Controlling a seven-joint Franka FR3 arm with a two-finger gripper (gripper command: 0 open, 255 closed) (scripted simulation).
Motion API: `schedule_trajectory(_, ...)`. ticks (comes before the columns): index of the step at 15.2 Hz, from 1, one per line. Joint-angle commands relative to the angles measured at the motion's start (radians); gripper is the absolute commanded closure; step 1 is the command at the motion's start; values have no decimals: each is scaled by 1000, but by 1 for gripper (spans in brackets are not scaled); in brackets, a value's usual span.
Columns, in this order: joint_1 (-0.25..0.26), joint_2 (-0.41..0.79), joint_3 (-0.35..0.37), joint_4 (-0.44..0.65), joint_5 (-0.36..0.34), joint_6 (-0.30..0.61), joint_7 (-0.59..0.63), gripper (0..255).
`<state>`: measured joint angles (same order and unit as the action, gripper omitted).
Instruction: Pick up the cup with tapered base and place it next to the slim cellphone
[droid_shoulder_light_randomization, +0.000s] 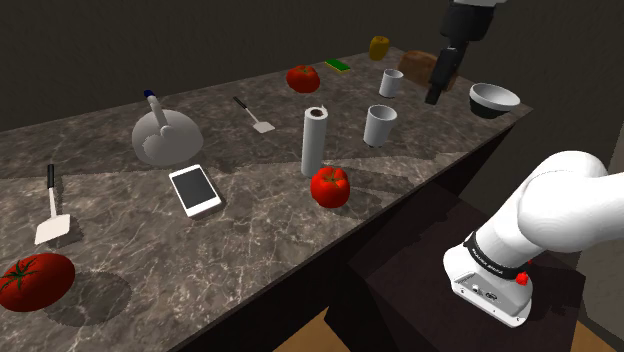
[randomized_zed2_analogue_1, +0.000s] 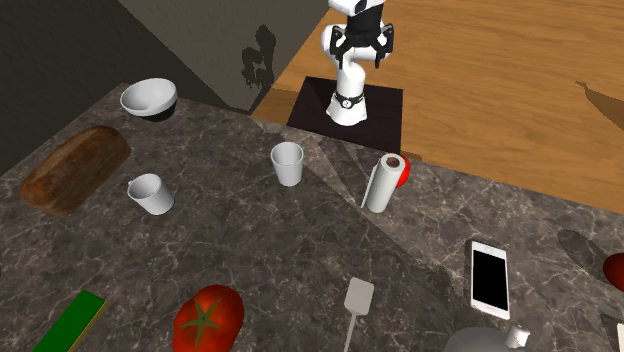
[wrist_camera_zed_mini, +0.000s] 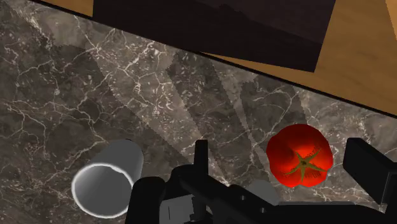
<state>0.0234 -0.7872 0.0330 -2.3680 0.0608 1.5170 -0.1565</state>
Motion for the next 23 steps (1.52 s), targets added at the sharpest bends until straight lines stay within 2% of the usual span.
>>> schedule_trajectory(1,0,0,0,0,0,0,0,0)
schedule_trajectory(7,-30,145,-91,-10,-53,139,-111,0)
schedule_trajectory(13,-55,329,-175,28,-80,268,-220,0)
schedule_trajectory(23,-85,691,-289,198,-44,427,-409,0)
